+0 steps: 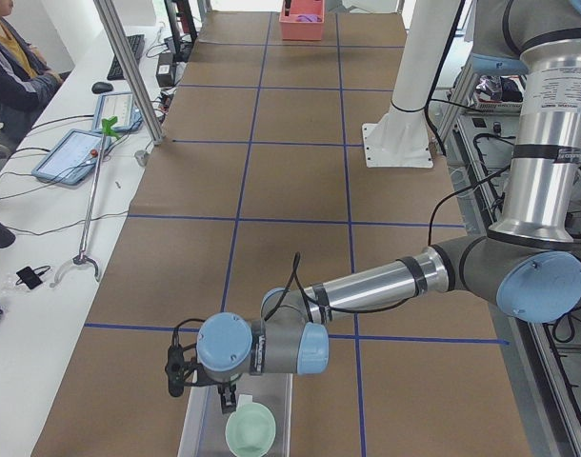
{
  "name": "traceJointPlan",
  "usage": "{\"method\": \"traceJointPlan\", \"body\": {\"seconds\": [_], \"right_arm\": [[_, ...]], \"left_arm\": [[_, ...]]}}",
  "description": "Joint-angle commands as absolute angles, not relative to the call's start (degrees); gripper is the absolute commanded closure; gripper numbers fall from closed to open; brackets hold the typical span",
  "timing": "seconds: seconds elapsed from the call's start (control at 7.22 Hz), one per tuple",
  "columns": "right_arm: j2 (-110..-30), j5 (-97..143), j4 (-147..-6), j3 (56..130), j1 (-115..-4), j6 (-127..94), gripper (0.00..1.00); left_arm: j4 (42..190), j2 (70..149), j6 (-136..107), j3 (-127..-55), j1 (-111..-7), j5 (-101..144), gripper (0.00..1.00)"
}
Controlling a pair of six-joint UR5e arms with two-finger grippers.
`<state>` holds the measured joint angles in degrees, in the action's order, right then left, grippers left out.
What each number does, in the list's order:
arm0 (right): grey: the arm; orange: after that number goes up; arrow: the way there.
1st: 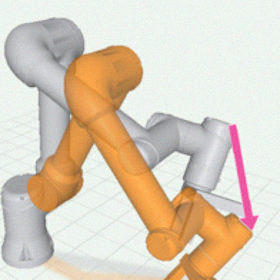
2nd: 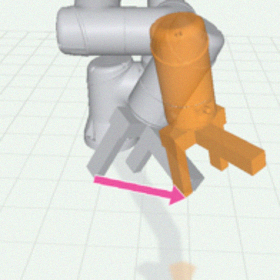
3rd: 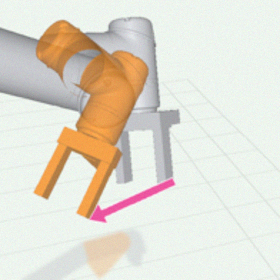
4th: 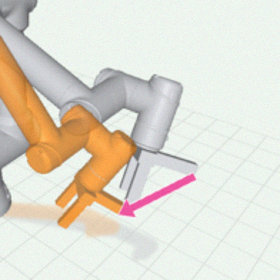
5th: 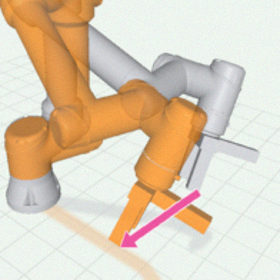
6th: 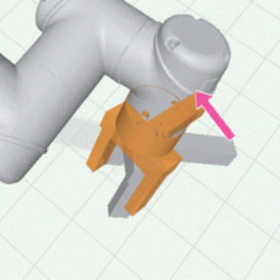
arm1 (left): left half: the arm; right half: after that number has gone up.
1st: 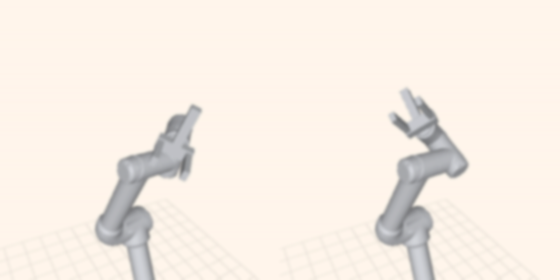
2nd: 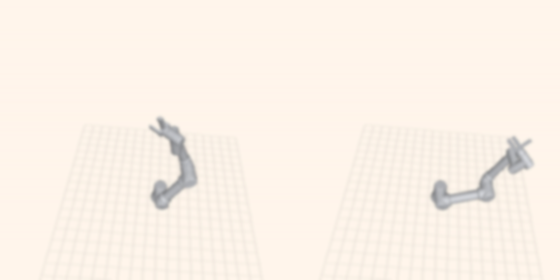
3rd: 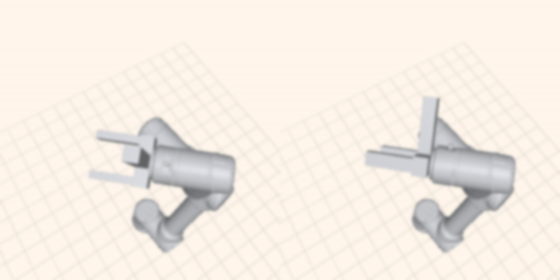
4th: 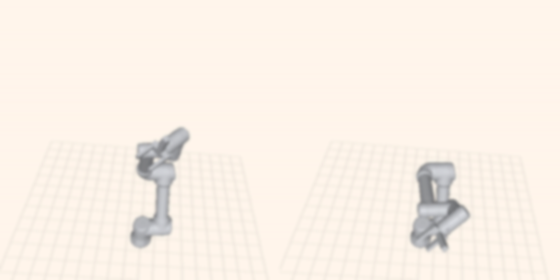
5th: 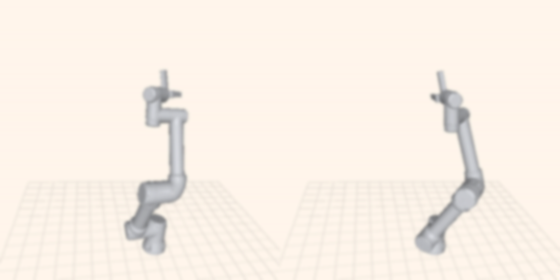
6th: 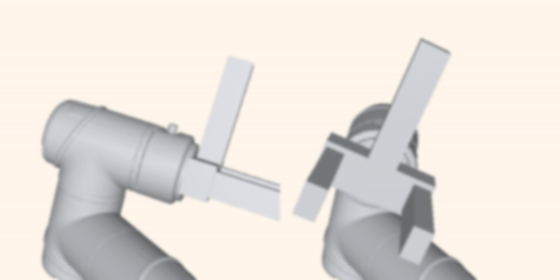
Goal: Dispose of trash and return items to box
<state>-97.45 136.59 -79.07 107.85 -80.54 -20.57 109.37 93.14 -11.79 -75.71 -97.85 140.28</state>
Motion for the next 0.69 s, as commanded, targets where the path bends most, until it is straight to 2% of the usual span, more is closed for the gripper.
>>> {"method": "traceJointPlan", "body": {"seconds": [0.0, 0.28, 0.55], "right_arm": [[-98.17, 136.32, -76.82, 107.84, -79.98, -21.36, 0.0], [-98.35, 136.23, -76.73, 107.93, -80.07, -21.36, 0.0], [-99.75, 132.73, -76.82, 107.93, -80.16, -19.44, 0.0]], "left_arm": [[108.73, 86.69, -15.63, -97.02, -88.11, 135.85, 0.01], [97.0, 86.31, -22.57, -109.81, -82.2, 134.21, 0.01], [95.1, 86.4, -22.59, -111.36, -80.95, 133.95, 0.01]]}}
